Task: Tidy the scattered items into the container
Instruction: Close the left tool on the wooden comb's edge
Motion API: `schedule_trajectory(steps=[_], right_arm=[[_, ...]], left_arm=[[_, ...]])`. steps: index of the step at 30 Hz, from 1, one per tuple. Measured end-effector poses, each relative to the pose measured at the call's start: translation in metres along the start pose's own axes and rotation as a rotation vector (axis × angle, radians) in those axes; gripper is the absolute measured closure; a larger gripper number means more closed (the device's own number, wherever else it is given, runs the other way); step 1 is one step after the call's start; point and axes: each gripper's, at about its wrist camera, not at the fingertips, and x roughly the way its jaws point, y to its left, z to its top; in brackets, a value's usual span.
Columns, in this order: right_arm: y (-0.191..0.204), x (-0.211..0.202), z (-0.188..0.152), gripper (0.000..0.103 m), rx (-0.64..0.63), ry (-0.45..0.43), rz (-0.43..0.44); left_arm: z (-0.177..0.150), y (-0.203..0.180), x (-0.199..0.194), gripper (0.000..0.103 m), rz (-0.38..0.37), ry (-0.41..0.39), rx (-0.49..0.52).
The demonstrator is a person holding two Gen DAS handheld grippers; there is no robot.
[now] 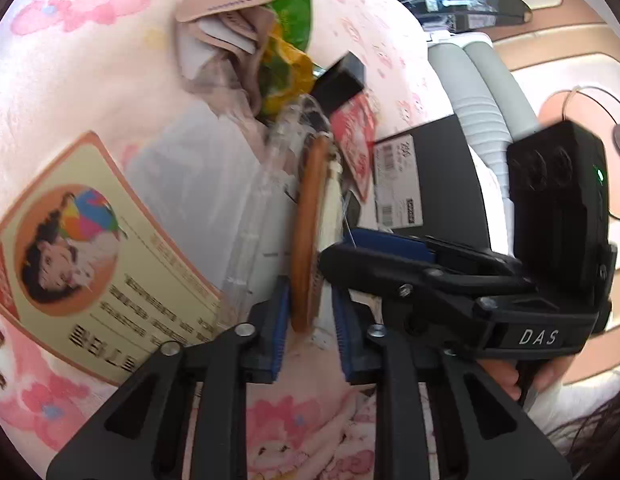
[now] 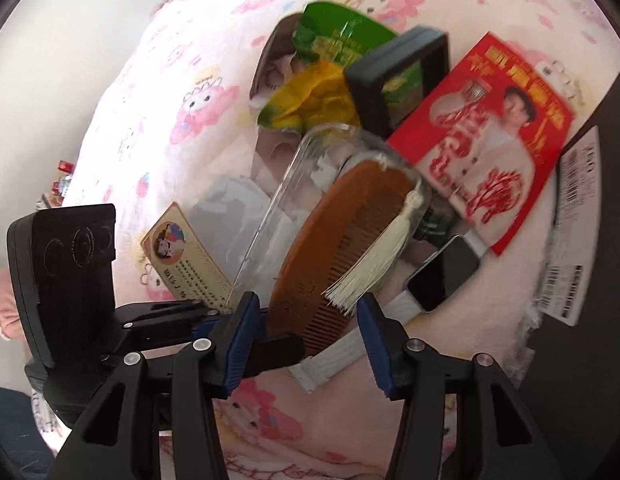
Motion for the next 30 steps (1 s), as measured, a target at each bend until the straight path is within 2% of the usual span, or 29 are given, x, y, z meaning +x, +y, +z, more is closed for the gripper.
schedule_trajectory(steps=[2,6,9,12,19,21,23,28,30], right_arm=[[0.000,-0.003,-0.002,0.055,0.027,-0.043,-0.059],[-0.008,0.005,-0.004,0.055,0.086,-0.014,-0.023],[-0.006,-0.002,-0.006,0.055,0.081,-0.039,-0.044],[0.000,-0.009,-0.006,0.055,0.068,-0.060,-0.049],[0.009,-0.020,0.010,0.055,0.046,-0.109,-0.093],[0.018,-0.017,0.016,0.055,0.018,-0.107,-0.085],[0.031,-0.011,0.021,0.055,-0.018,-0.099,-0.072],[0.060,0.012,0.026,0.055,-0.073,-0.046,-0.030],[0.069,0.022,0.024,0.055,-0.100,-0.010,-0.030]], left_arm=[[0.002,-0.002,0.002,0.093,0.018,0.012,0.002],[0.008,-0.010,0.014,0.094,0.062,0.043,0.059],[0.008,-0.014,0.020,0.095,0.073,0.069,0.096],[0.007,-0.012,0.019,0.095,0.084,0.057,0.086],[-0.014,0.002,-0.046,0.096,0.151,0.021,0.100],[-0.018,0.004,-0.060,0.096,0.191,0.003,0.106],[-0.021,0.010,-0.068,0.096,0.210,-0.010,0.077],[-0.032,0.034,-0.067,0.092,0.149,-0.048,-0.033],[-0.036,0.041,-0.064,0.088,0.148,-0.062,-0.063]])
